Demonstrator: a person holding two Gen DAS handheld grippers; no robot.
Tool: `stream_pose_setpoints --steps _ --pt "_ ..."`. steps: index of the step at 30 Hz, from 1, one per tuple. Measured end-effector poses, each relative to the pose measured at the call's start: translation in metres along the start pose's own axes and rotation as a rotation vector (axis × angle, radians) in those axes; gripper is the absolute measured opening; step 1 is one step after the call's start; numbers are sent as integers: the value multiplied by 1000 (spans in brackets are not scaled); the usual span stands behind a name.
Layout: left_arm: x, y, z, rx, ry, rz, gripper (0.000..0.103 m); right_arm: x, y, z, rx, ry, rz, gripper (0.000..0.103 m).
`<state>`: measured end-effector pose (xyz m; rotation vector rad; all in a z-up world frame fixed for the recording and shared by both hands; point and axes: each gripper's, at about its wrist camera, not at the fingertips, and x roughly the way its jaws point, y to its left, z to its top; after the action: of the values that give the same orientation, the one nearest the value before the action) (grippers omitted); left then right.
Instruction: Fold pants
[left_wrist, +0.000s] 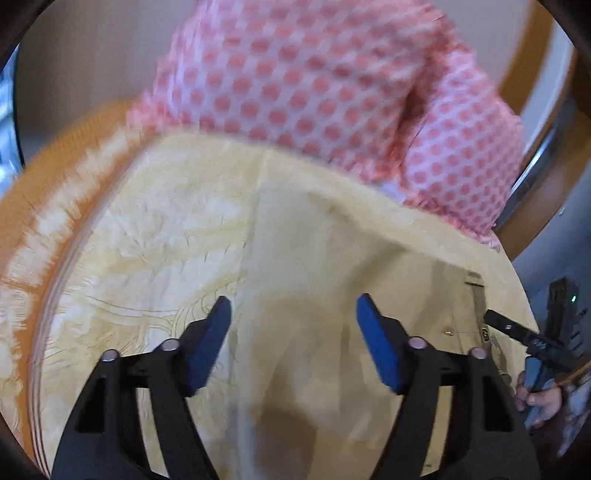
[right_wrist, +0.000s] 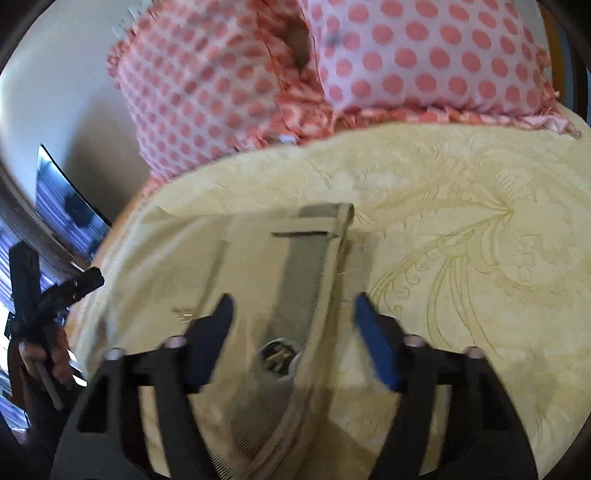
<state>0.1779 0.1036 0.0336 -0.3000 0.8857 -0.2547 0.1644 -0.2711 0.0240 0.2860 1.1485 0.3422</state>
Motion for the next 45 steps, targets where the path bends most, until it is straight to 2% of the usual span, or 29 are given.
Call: stream_pose_setpoints --steps 1,3,7,10,11,12,13,14,15,16,21,24,28,30,31,33,34,35,37,39,41,42,44,45 --pt "13 8 5 -30 58 -35 61 5 0 -1 -4 11 3 55" --pt "24 13 5 -32 109 -55 59 5 2 -6 -43 2 -3 55" --pt "26 3 0 33 124 -37 59 7 8 -11 -106 -14 -11 48" --pt "31 6 4 29 130 -62 59 6 10 -12 -137 -14 -5 45" --pt "33 9 6 19 130 -76 59 7 9 -10 -136 -14 1 40" --pt "35 11 8 13 130 -86 54 6 7 -10 -134 -14 21 28" --pt "37 11 7 11 137 -90 39 6 6 -9 -127 -13 51 22" --pt "36 12 6 16 129 -70 28 5 5 -9 -118 -17 75 15" --pt "35 12 6 18 127 -74 13 4 5 -8 -113 -21 95 12" --pt "32 13 6 22 122 -87 7 3 4 -7 -106 -22 113 11" --pt "19 2 8 67 59 -67 6 -8 1 8 -56 -47 196 8" --pt "10 -17 25 117 -15 -61 6 -16 10 31 -98 -92 190 8" --pt "24 -44 63 181 -114 -2 6 -17 10 80 -116 -192 138 8" --pt "44 -46 79 174 -107 31 6 -5 -4 97 -64 -203 97 8" --pt "58 -42 86 151 -80 35 6 9 -15 104 -26 -179 65 8" --pt "90 -35 93 108 7 60 6 37 -29 104 31 -99 27 11" --pt "101 -33 91 103 31 81 7 53 -32 101 44 -45 -19 14" --pt "108 -32 89 110 37 95 7 59 -33 98 44 -32 -51 22" --pt "103 -32 88 124 16 95 11 51 -32 97 45 -50 -72 31" --pt "83 -28 89 128 -36 115 11 32 -29 96 56 -96 -92 54" --pt "58 -26 86 131 -97 124 11 4 -23 91 64 -169 -27 66" --pt "43 -28 83 128 -127 102 15 -7 -17 85 66 -179 54 68" --pt "21 -36 71 122 -143 -4 26 -13 -10 72 80 -146 178 72" --pt "16 -40 64 127 -129 -48 44 -12 -8 68 92 -124 221 74"
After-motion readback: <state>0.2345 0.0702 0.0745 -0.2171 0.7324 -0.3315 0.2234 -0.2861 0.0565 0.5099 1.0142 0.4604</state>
